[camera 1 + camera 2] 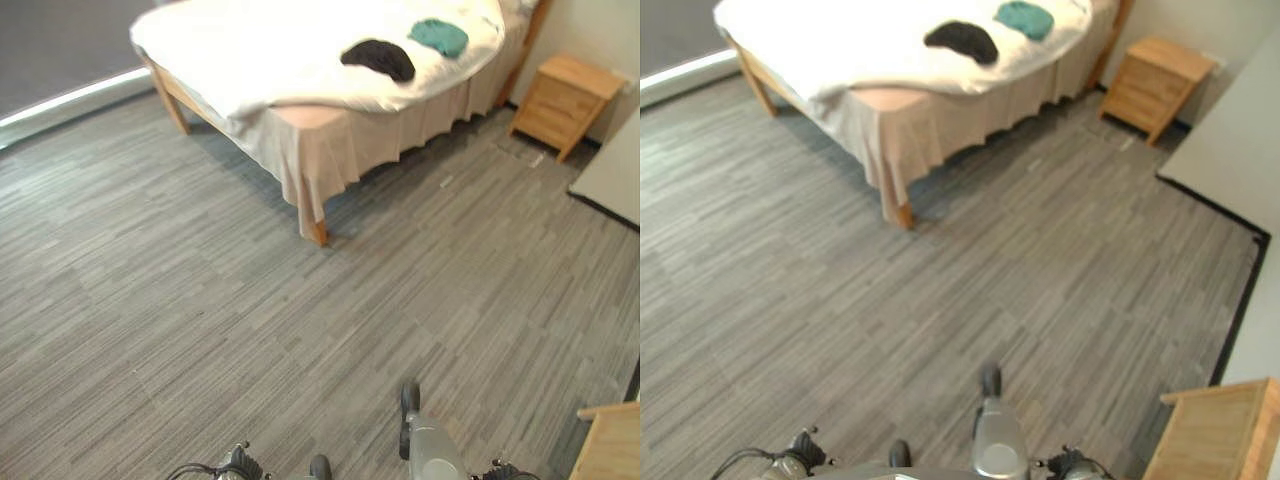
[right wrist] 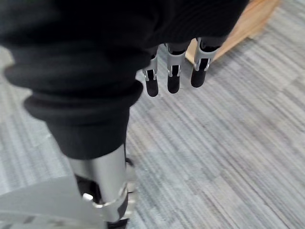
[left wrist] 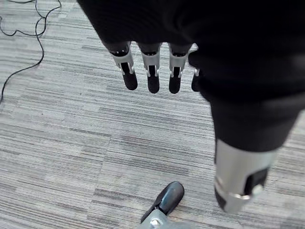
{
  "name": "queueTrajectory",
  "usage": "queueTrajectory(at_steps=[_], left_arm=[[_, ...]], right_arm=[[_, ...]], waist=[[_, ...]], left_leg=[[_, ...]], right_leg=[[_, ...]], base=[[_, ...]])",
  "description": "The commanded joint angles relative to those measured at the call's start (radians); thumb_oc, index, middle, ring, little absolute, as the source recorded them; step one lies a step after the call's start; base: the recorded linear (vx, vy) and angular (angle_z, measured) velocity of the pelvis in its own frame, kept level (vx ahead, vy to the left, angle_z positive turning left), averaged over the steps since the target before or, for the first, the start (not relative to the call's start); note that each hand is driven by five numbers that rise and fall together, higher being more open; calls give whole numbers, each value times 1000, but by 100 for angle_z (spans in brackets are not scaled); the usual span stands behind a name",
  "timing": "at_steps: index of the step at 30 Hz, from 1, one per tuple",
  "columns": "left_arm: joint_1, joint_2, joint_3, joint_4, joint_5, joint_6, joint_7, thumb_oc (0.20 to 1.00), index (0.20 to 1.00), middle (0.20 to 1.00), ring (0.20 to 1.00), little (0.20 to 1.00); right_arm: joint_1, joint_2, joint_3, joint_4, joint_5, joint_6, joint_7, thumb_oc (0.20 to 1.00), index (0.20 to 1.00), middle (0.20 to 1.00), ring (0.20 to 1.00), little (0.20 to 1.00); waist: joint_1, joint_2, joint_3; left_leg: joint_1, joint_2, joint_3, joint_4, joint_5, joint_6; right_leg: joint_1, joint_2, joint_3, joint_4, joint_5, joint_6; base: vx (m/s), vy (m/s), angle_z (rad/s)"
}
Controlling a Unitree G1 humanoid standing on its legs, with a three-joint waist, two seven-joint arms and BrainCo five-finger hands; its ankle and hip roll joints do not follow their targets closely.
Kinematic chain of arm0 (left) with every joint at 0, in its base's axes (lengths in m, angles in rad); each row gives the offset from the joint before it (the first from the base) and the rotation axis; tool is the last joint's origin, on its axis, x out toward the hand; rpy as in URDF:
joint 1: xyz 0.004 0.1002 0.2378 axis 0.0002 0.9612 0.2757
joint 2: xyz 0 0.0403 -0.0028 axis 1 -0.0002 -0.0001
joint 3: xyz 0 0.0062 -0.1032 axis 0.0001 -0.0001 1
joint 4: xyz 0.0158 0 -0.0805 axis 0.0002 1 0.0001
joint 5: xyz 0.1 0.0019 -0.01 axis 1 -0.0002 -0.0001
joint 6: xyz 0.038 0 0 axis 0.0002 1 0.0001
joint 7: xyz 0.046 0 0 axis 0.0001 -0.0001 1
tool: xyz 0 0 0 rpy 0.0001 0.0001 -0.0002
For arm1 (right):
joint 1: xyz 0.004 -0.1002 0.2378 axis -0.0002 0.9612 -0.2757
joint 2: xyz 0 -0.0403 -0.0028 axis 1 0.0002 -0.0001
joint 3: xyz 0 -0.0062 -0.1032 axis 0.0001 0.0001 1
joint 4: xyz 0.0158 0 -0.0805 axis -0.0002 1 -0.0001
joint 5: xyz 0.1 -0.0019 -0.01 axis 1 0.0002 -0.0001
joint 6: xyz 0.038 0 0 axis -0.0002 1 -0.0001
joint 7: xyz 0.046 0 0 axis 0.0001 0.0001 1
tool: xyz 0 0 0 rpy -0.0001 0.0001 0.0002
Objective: Tidy up the quilt and then pick up the clothes from the bed and put them into the laundry hamper.
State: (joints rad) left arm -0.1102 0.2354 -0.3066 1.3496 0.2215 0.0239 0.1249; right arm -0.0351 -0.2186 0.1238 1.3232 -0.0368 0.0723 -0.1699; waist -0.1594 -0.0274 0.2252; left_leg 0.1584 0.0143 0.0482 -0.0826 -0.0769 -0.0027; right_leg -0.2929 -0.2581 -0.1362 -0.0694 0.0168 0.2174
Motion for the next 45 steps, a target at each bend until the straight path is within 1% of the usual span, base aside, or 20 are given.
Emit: queueTrajectory(at_steps=[1, 3, 4, 5, 6, 7, 8, 9, 12, 15, 17, 19, 22, 24, 31, 34, 37, 41, 43, 45], left_arm=[[1, 14, -3, 6, 57, -16, 17, 1000, 1000, 1000, 1000, 1000], [3, 8, -1, -1, 51, -18, 19, 1000, 1000, 1000, 1000, 1000], [-13, 1, -12, -23, 45, -14, 20, 1000, 1000, 1000, 1000, 1000], [-13, 2, -12, -23, 45, -13, 20, 1000, 1000, 1000, 1000, 1000], [-30, 8, -30, -63, 38, -10, 26, 1000, 1000, 1000, 1000, 1000], [-44, 14, -35, -83, 31, -10, 36, 1000, 1000, 1000, 1000, 1000], [-63, 18, -38, -100, 18, -6, 56, 1000, 1000, 1000, 1000, 1000], [-83, 8, -34, -120, -15, -15, 89, 1000, 1000, 1000, 1000, 1000], [-85, 3, -35, -128, -17, -16, 101, 1000, 1000, 1000, 1000, 1000], [-72, -3, -30, -142, -18, -27, 120, 1000, 1000, 1000, 1000, 1000], [-44, -3, -2, -105, -11, -13, 112, 1000, 1000, 1000, 1000, 1000], [-32, 5, 11, -106, -19, -8, 108, 1000, 1000, 1000, 1000, 1000], [-15, 18, 38, -56, -20, 5, 99, 1000, 1000, 1000, 1000, 1000], [-12, 39, 61, -53, -36, 13, 101, 1000, 1000, 1000, 1000, 1000], [-17, 57, 59, -58, -35, 10, 97, 1000, 1000, 1000, 1000, 1000], [-25, 58, 69, -43, -15, 7, 100, 1000, 1000, 1000, 1000, 1000], [-14, 47, 77, -31, -8, 1, 99, 1000, 1000, 1000, 1000, 1000], [2, 39, 76, -22, -14, -6, 97, 1000, 1000, 1000, 1000, 1000], [20, 32, 90, -21, -44, -9, 106, 1000, 1000, 1000, 1000, 1000], [20, 17, 85, -33, -69, -3, 120, 1000, 1000, 1000, 1000, 1000]], right_arm=[[28, -26, 20, 29, 2, -3, -12, 1000, 1000, 1000, 1000, 1000], [30, -35, 25, 29, -8, -4, -10, 1000, 1000, 1000, 1000, 1000], [19, -55, 45, 34, -38, 0, -11, 1000, 1000, 1000, 1000, 1000], [18, -55, 45, 34, -38, 0, -11, 1000, 1000, 1000, 1000, 1000], [13, -69, 88, 39, -79, 8, -15, 1000, 1000, 1000, 1000, 1000], [3, -71, 108, 29, -90, 9, -21, 1000, 1000, 1000, 1000, 1000], [-13, -74, 111, 15, -85, 11, -31, 1000, 1000, 1000, 1000, 1000], [-54, -71, 127, -3, -83, 9, -48, 1000, 1000, 1000, 1000, 1000], [-67, -73, 141, -7, -97, 8, -48, 1000, 1000, 1000, 1000, 1000], [-75, -96, 204, -22, -174, -7, -55, 1000, 1000, 1000, 1000, 1000], [-66, -101, 200, -21, -182, -13, -53, 1000, 1000, 1000, 1000, 1000], [-63, -93, 203, -24, -187, -12, -50, 1000, 1000, 1000, 1000, 1000], [-62, -67, 172, -19, -176, -12, -46, 1000, 1000, 1000, 1000, 1000], [-69, -46, 140, -64, -137, -14, -39, 1000, 1000, 1000, 1000, 1000], [-60, -37, 125, -51, -115, -10, -42, 1000, 1000, 1000, 1000, 1000], [-44, -32, 93, -38, -84, 0, -30, 1000, 1000, 1000, 1000, 1000], [-14, -24, 68, -38, -72, 6, -14, 1000, 1000, 1000, 1000, 1000], [22, -29, 39, -25, -56, 10, -7, 1000, 1000, 1000, 1000, 1000], [14, -43, 29, -22, -44, 3, -19, 1000, 1000, 1000, 1000, 1000], [1, -59, 38, -22, -48, 1, -38, 1000, 1000, 1000, 1000, 1000]], waist=[[-35, 33, -22], [-49, 48, -23], [-57, 73, -21], [-60, 70, -24], [-26, 57, -4], [-10, 40, 9], [13, 7, 29], [64, -23, 42], [92, -35, 39], [160, -28, 27], [217, -23, -3], [230, -31, -6], [220, -64, -16], [181, -51, 7], [138, -32, 2], [78, -39, -15], [30, -7, -16], [-1, -7, -24], [-3, 9, -22], [4, 36, -15]], left_leg=[[216, 80, -5, -5, -183, -105], [243, 101, -8, 13, -153, -110], [205, 142, 2, 206, -47, -135], [202, 139, -1, 205, -43, -136], [40, 136, -19, 509, 129, -152], [-20, 125, -26, 640, 184, -153], [-98, 107, -15, 756, 174, -142], [-224, 64, 28, 794, 83, -116], [-290, 52, 58, 789, 70, -112], [-389, 65, 123, 532, 72, -93], [-402, 132, 251, 170, 214, -106], [-385, 128, 241, 166, 204, -94], [-312, 85, 265, 149, 156, -36], [-178, 84, 279, 88, 114, -14], [-58, 91, 248, 29, 72, -43], [58, 126, 187, 12, -9, -122], [148, 192, 151, 1, -56, -173], [218, 260, 87, -2, -79, -213], [214, 320, 74, 27, 3, -234], [104, 383, 57, 141, 169, -224]], right_leg=[[-50, 41, -29, 30, 165, 19], [-52, 56, -36, 61, 168, 5], [-26, 98, -38, 104, 147, -32], [-29, 93, -39, 104, 148, -32], [66, 122, -50, 85, 117, -89], [114, 126, -54, 65, 103, -114], [160, 115, -42, 42, 90, -130], [240, 113, -15, 7, 45, -131], [273, 107, 3, -1, 26, -127], [377, 126, 15, -15, -49, -109], [521, 163, -3, -15, -141, -89], [532, 161, 1, 20, -158, -88], [448, 131, -20, 315, -85, -16], [284, 30, -76, 595, 116, 38], [184, -19, -172, 444, 49, -8], [111, -76, -100, 42, 121, 34], [12, -135, 19, 2, 179, 44], [28, -127, 108, 25, 200, 44], [-1, -81, 108, 91, 196, 44], [14, -40, 79, 124, 151, 44]], base=[[554, -195, 25], [442, -167, 20], [300, -160, 14], [537, -399, 14], [388, -385, 13], [529, -507, -7], [694, -367, -36], [534, -227, -44], [436, -38, -50], [568, 45, -12], [1020, 99, 15], [562, 36, -4], [406, 66, -29], [494, 132, -35], [411, -35, 40], [751, -346, 51], [687, -395, 75], [507, -471, 73], [363, -505, 79], [174, -389, 23]])
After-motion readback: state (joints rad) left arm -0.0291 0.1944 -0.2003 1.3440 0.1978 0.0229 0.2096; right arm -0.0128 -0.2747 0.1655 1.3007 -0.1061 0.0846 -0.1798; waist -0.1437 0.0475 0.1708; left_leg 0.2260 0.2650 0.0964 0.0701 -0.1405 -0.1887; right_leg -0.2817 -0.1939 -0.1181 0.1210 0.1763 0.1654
